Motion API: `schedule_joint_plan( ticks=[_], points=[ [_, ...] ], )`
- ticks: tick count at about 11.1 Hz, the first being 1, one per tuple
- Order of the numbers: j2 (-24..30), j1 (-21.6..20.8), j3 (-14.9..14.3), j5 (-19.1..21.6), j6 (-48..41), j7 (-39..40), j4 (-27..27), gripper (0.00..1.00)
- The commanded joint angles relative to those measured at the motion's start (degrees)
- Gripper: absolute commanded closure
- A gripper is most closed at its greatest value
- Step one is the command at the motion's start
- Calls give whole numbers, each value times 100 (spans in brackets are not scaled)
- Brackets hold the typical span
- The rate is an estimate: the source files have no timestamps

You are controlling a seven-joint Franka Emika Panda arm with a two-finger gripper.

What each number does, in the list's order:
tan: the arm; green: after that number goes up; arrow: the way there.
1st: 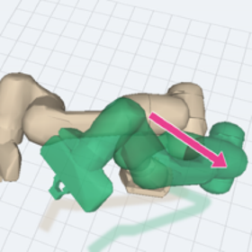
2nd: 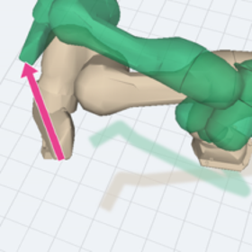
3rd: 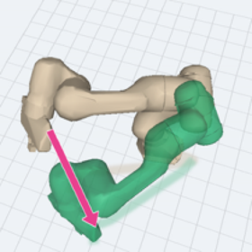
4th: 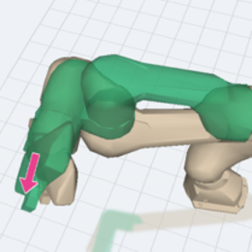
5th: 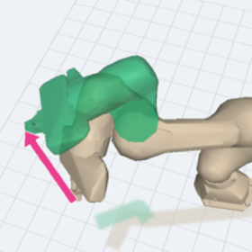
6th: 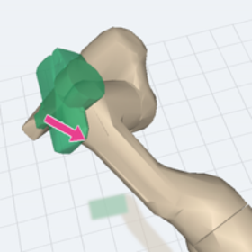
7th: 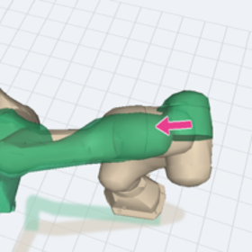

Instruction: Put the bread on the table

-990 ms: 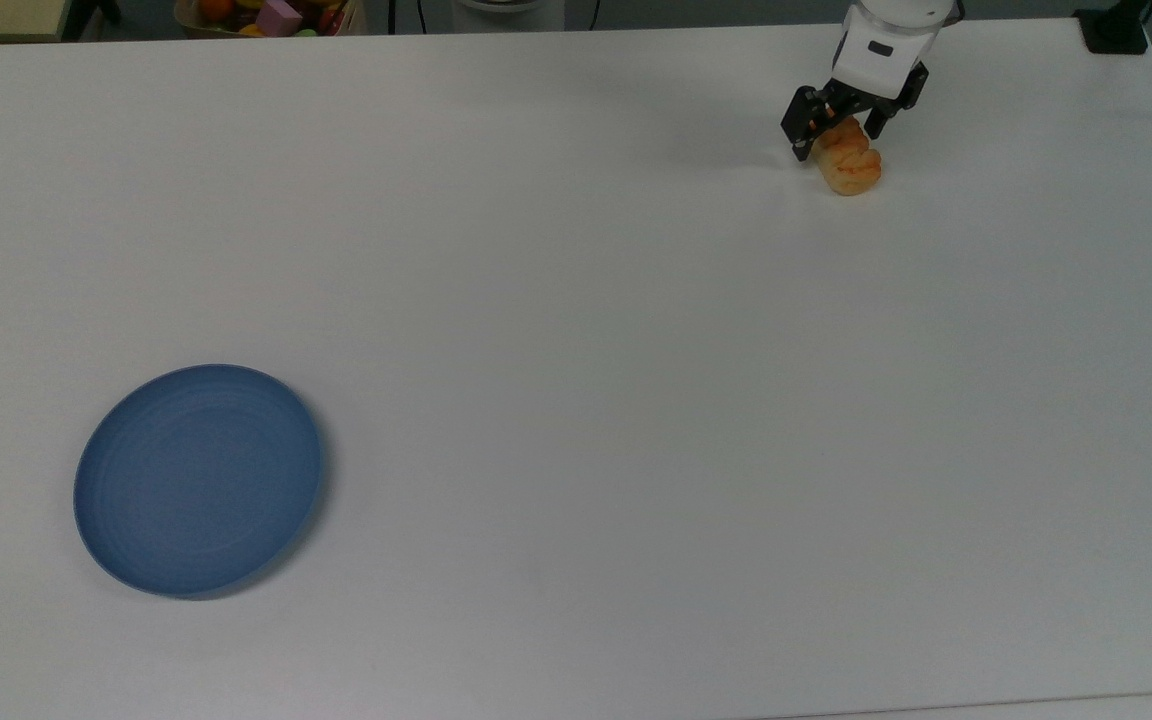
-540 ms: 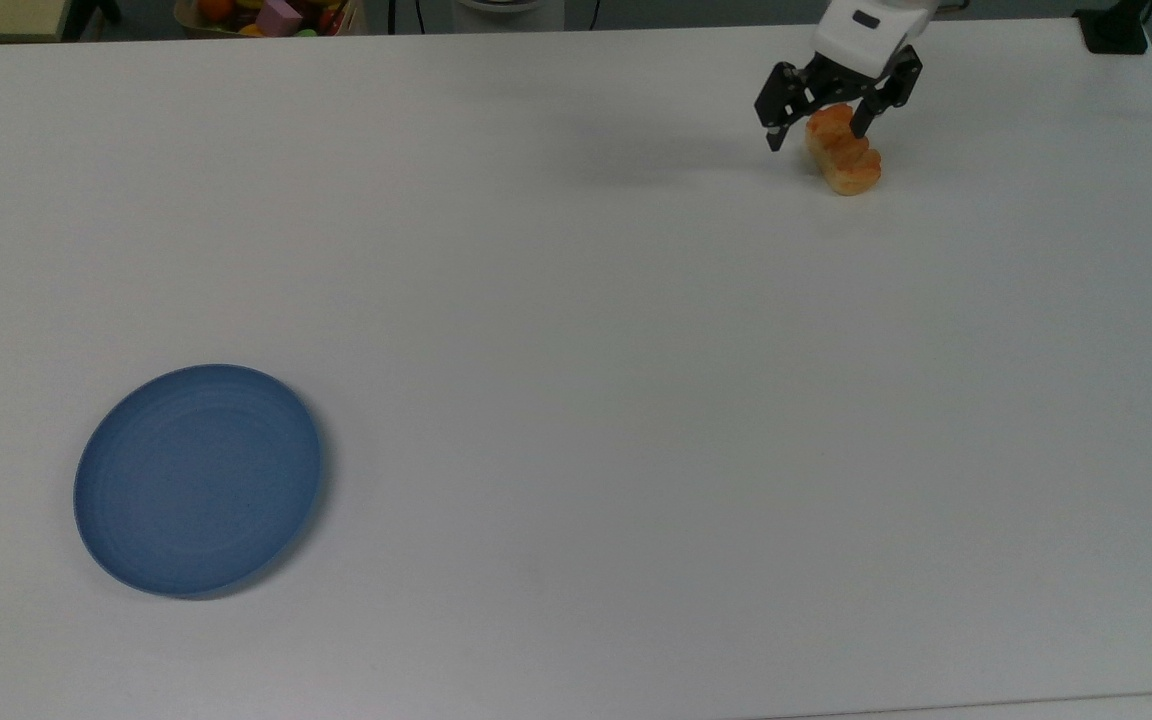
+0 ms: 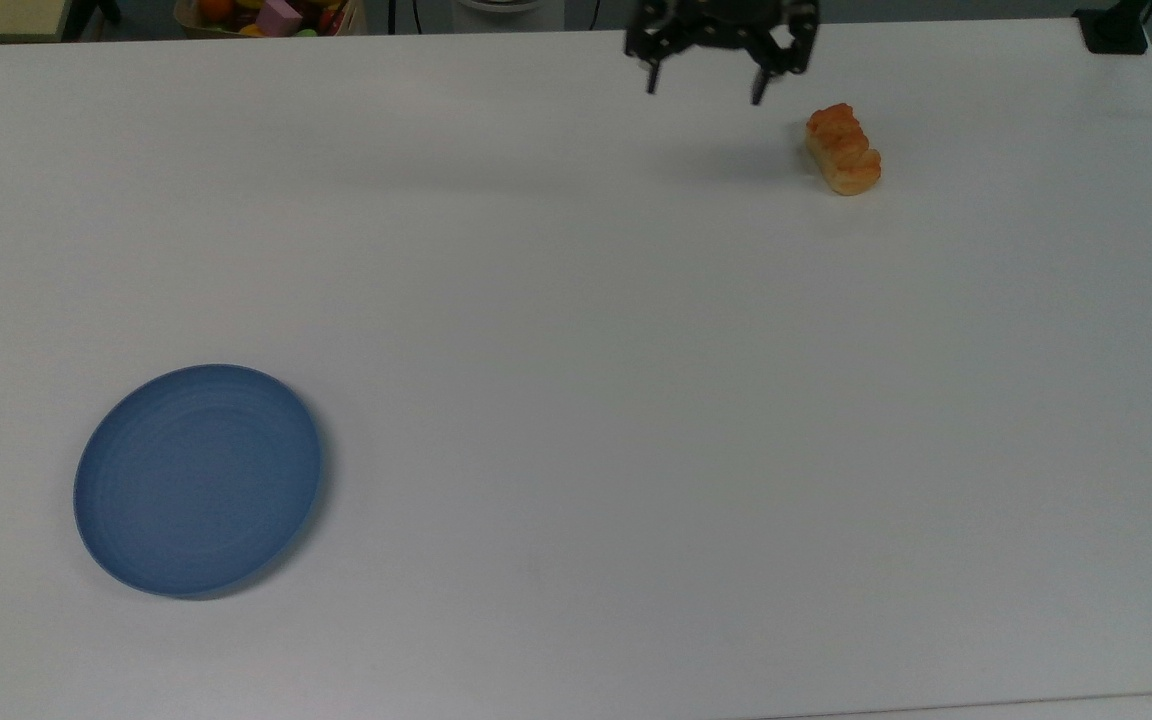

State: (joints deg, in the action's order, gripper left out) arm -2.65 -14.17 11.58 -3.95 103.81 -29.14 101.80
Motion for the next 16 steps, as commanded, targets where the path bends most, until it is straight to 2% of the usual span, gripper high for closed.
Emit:
schedule_joint_plan(
  ticks=[1,3,4,5,6,7,10,12,14,16],
  points=[
    [658,-59,-690,236,-641,84,-55,0],
    [993,-129,-1216,297,-1053,92,-256,0],
    [986,-138,-1437,481,-1082,162,-414,0],
    [986,-130,-1595,683,-1056,624,-459,0],
    [977,-104,-1762,859,-1038,1525,-460,0],
    [968,-77,-1903,904,-1029,2073,-460,0],
    [845,2,-1940,887,-740,3061,-451,0],
    [696,107,-1922,843,-548,3011,-460,0],
    [660,257,-1721,878,-423,2967,-460,0],
    [652,440,-1379,791,-405,2984,-407,0]
  ],
)
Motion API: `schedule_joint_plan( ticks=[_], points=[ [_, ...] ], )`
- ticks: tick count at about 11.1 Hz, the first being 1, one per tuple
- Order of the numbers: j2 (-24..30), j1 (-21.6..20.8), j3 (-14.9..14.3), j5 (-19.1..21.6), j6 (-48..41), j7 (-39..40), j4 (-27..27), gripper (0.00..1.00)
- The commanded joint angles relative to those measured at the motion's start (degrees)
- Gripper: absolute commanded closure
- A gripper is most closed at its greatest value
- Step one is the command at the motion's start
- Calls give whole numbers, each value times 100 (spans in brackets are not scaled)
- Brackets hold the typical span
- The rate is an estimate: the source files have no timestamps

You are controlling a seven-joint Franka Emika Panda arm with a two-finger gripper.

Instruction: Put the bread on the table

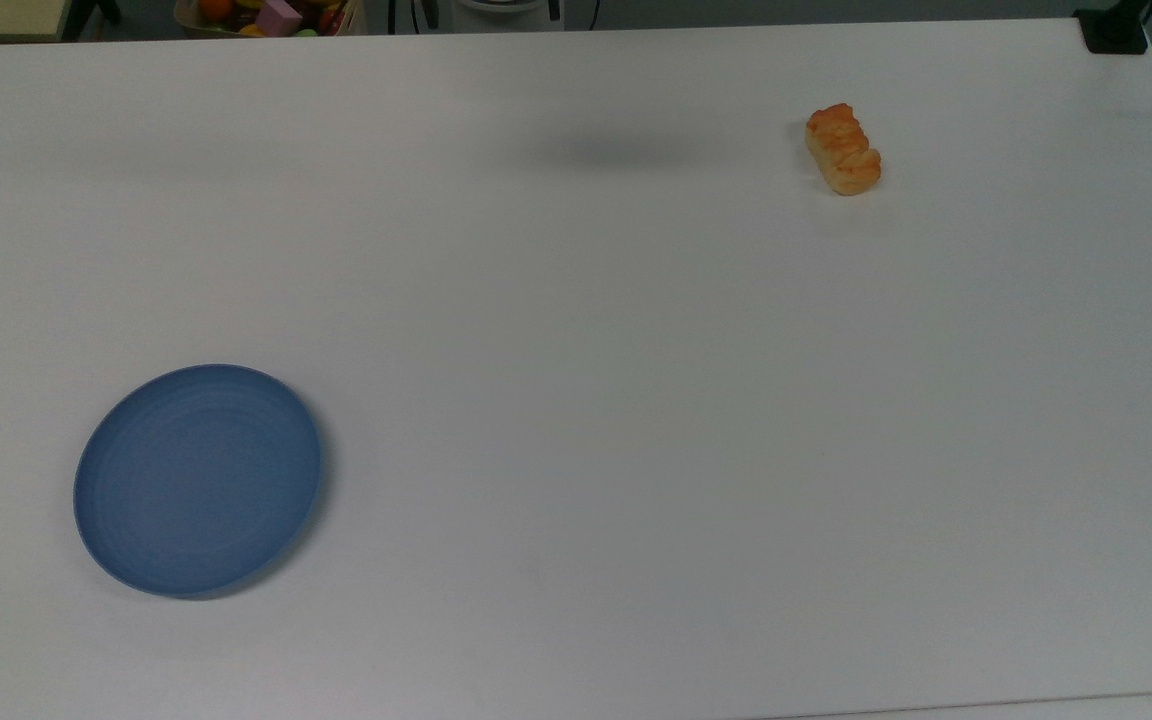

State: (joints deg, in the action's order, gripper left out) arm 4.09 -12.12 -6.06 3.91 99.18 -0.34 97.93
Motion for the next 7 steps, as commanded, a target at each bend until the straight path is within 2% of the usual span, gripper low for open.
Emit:
schedule_joint_plan(
  ticks=[1,7],
  points=[
    [-22,367,534,-4,14,139,-2,0],
    [-22,377,553,4,66,148,33,0]
  ],
)
